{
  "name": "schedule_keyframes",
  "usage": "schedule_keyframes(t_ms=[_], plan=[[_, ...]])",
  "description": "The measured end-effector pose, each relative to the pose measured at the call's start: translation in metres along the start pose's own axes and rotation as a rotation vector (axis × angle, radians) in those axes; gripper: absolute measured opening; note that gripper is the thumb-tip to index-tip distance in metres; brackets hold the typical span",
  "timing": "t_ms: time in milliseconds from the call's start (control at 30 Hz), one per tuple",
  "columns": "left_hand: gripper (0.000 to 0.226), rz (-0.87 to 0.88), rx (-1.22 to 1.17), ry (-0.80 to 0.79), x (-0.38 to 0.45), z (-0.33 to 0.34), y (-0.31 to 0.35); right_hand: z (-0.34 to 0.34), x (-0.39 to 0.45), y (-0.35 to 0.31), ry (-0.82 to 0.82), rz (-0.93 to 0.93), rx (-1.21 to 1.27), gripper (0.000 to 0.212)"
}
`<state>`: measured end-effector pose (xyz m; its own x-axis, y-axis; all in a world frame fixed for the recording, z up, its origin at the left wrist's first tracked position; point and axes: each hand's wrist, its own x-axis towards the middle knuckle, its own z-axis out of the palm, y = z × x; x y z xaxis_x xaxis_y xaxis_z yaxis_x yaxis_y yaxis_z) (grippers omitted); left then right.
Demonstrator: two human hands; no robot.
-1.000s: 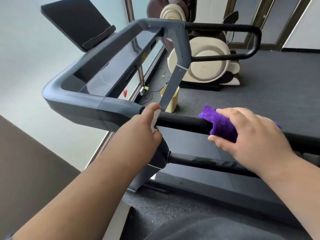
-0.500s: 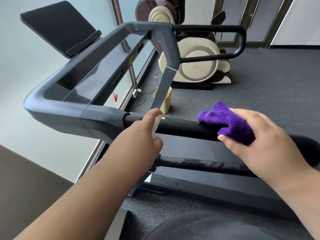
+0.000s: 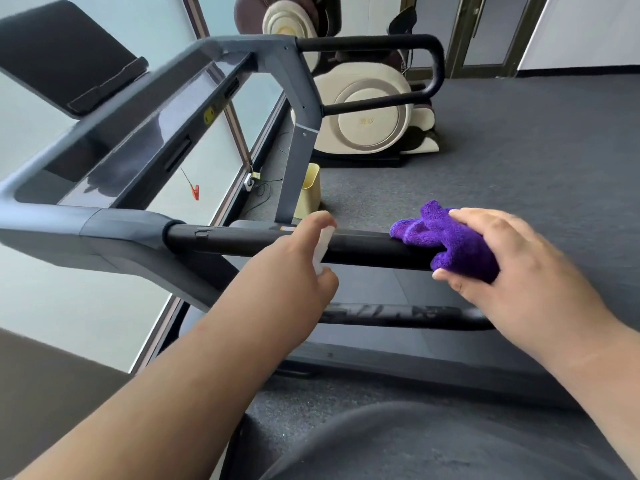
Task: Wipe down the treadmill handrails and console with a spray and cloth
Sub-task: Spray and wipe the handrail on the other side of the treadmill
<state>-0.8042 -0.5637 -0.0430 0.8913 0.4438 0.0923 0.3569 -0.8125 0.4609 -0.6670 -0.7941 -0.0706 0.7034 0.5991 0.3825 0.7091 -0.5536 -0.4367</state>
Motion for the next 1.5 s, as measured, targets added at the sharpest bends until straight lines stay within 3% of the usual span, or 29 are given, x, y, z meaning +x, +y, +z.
schedule_keyframes(t_ms=[200,500,633,833,967,1033,1133,1333,1500], plan=[[0.056,0.007,0.006,0.002,-0.007,0.011,0.032,-0.012,-0.003,0.032,-0.012,0.143,0.133,0.072],[0.054,0.118,0.048,-0.09,-0.001,0.061,0.098,-0.019,-0.023,0.066,0.106,0.314,0.486,0.065],[0.048,0.105,0.059,-0.084,0.003,0.071,0.112,-0.019,-0.031,0.073,0.127,0.311,0.561,0.063],[0.056,0.054,0.005,-0.023,-0.013,0.07,0.103,-0.019,-0.033,0.074,0.201,0.252,0.664,0.051],[0.056,0.022,-0.11,0.06,-0.047,0.073,0.082,-0.013,-0.032,0.066,0.337,0.077,0.541,0.063],[0.059,0.008,-0.148,0.064,-0.065,0.079,0.071,-0.01,-0.021,0.057,0.188,-0.023,0.437,0.071],[0.06,-0.007,-0.163,0.043,-0.082,0.087,0.059,-0.003,-0.001,0.04,-0.075,-0.044,-0.006,0.077],[0.059,-0.03,-0.209,0.048,-0.092,0.084,0.035,0.013,0.014,0.006,-0.172,-0.158,-0.402,0.084],[0.061,-0.021,-0.299,0.127,-0.087,0.074,0.021,0.054,0.043,-0.055,-0.284,-0.304,-0.488,0.085]])
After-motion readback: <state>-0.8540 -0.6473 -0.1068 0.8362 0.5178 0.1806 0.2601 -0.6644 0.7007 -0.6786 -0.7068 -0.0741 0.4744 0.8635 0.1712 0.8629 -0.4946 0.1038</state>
